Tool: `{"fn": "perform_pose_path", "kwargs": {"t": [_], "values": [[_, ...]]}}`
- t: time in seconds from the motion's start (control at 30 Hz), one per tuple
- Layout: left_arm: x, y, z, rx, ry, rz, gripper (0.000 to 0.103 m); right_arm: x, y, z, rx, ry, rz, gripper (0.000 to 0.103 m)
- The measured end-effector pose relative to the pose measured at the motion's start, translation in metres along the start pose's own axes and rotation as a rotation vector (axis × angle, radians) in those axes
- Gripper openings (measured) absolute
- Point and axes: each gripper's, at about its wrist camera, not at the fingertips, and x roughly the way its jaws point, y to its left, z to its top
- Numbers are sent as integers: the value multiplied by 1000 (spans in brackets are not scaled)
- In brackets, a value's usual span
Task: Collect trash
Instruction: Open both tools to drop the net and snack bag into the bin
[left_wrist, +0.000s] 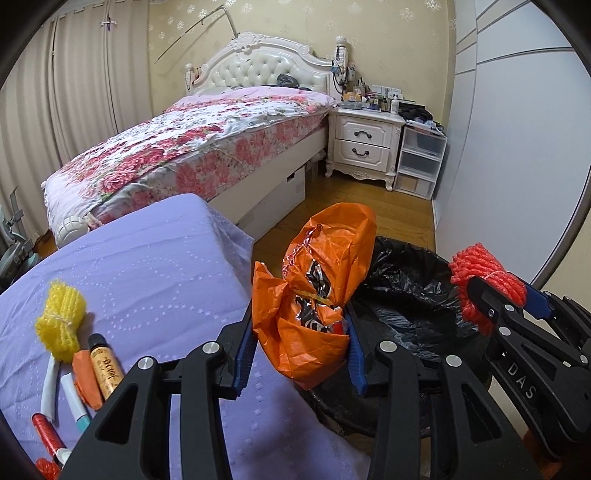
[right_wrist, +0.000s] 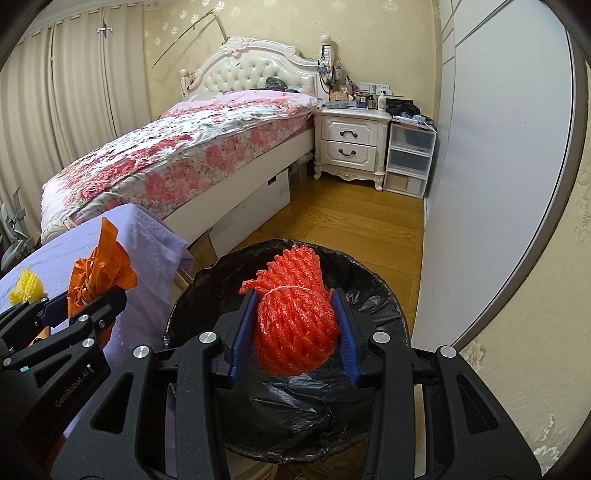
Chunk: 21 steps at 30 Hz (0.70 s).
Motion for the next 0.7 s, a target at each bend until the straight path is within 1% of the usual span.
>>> {"fn": "perform_pose_path", "kwargs": {"t": [0.03, 0.1, 0.13, 0.17, 0.23, 0.47, 0.7], "values": [[2, -1, 0, 6, 2, 0, 43, 3, -1, 1, 3, 4, 0, 39], [6, -3, 0, 9, 4, 3, 49, 7, -2, 0, 6, 12, 0, 40], [6, -4, 0, 9, 4, 6, 58, 10, -2, 0, 9, 16, -2, 44], [6, -4, 0, 6, 1, 11, 69, 11, -2, -1, 16, 17, -7, 52], [5, -3, 0, -9, -9, 20, 75, 12, -4, -1, 32, 12, -12, 57], [-5, 5, 1, -30, -12, 42, 80, 6, -8, -1, 50, 7, -37, 58], [-24, 18, -1, -55, -4, 72, 81, -5, 1, -1, 31, -2, -22, 58]]}}
